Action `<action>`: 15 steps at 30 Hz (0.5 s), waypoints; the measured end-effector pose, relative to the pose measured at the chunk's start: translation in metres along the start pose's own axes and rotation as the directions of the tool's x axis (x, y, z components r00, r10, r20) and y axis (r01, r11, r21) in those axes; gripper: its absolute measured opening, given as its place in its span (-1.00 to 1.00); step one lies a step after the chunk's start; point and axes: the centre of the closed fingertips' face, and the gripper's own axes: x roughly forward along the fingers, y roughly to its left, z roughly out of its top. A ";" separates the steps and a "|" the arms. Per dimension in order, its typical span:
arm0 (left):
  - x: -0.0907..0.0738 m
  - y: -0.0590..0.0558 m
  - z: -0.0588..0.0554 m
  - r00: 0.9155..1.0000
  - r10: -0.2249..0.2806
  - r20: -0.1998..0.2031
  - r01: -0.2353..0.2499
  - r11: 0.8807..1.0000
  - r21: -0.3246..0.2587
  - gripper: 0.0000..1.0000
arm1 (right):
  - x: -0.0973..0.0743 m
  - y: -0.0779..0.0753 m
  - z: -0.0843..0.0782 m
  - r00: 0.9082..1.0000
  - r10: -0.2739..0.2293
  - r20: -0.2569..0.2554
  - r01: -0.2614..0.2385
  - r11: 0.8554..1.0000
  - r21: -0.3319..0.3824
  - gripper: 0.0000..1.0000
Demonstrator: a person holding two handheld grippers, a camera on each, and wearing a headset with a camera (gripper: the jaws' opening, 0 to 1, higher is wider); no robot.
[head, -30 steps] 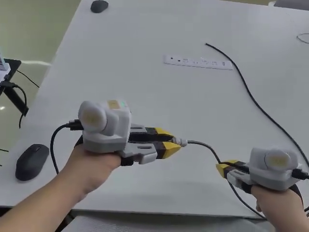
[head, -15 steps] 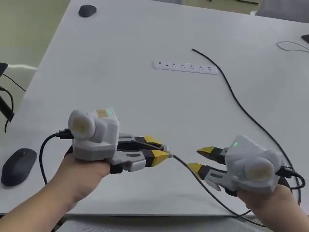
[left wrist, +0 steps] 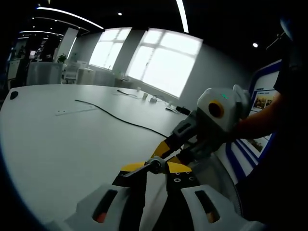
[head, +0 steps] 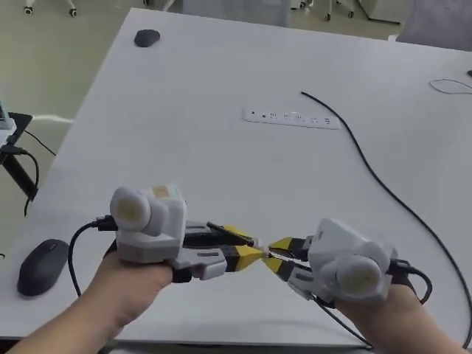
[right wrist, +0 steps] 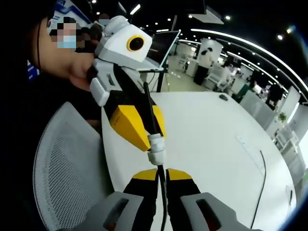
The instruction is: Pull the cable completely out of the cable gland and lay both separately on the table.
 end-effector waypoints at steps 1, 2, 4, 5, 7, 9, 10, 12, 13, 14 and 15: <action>0.000 0.001 0.000 1.000 0.001 -0.002 -0.001 1.000 -0.006 -0.70 | 0.000 0.001 0.000 1.000 -0.004 0.000 0.004 1.000 0.001 -1.00; 0.000 0.001 0.000 1.000 0.002 -0.001 -0.002 1.000 -0.002 -0.70 | 0.000 0.002 0.000 1.000 -0.007 0.002 0.007 1.000 0.000 -1.00; -0.001 0.001 -0.002 1.000 0.001 -0.006 -0.001 1.000 0.000 -0.70 | 0.002 0.002 -0.001 1.000 -0.010 0.000 0.010 1.000 -0.002 -1.00; -0.001 0.000 -0.002 1.000 0.000 -0.006 0.000 1.000 0.002 -0.70 | 0.002 0.002 -0.002 1.000 -0.016 -0.003 0.016 1.000 -0.001 -1.00; -0.002 0.000 -0.002 1.000 -0.002 -0.006 0.002 1.000 -0.002 -0.70 | 0.003 0.002 -0.002 1.000 -0.019 -0.007 0.019 1.000 0.001 -1.00; -0.003 0.002 0.000 1.000 -0.001 -0.002 0.001 1.000 -0.004 -0.70 | 0.004 0.002 -0.004 1.000 -0.025 -0.015 0.025 1.000 0.006 -1.00; -0.004 0.003 0.000 1.000 -0.001 0.001 0.001 1.000 -0.007 -0.70 | 0.004 0.001 -0.006 0.999 -0.026 -0.020 0.026 1.000 0.009 -1.00; -0.006 0.005 0.001 1.000 0.001 0.007 -0.001 1.000 -0.013 -0.70 | 0.004 -0.001 -0.008 0.999 -0.030 -0.030 0.031 0.999 0.013 -1.00; -0.006 0.006 0.001 1.000 0.001 0.010 -0.001 1.000 -0.017 -0.70 | 0.004 -0.001 -0.010 0.999 -0.032 -0.036 0.033 0.999 0.016 -1.00; -0.007 0.008 0.002 1.000 0.001 0.014 -0.001 1.000 -0.023 -0.70 | 0.005 -0.002 -0.012 0.999 -0.031 -0.043 0.032 0.999 0.025 -1.00; -0.007 0.008 0.002 1.000 0.001 0.015 0.000 1.000 -0.023 -0.70 | 0.005 -0.003 -0.014 0.998 -0.032 -0.047 0.033 0.999 0.027 -1.00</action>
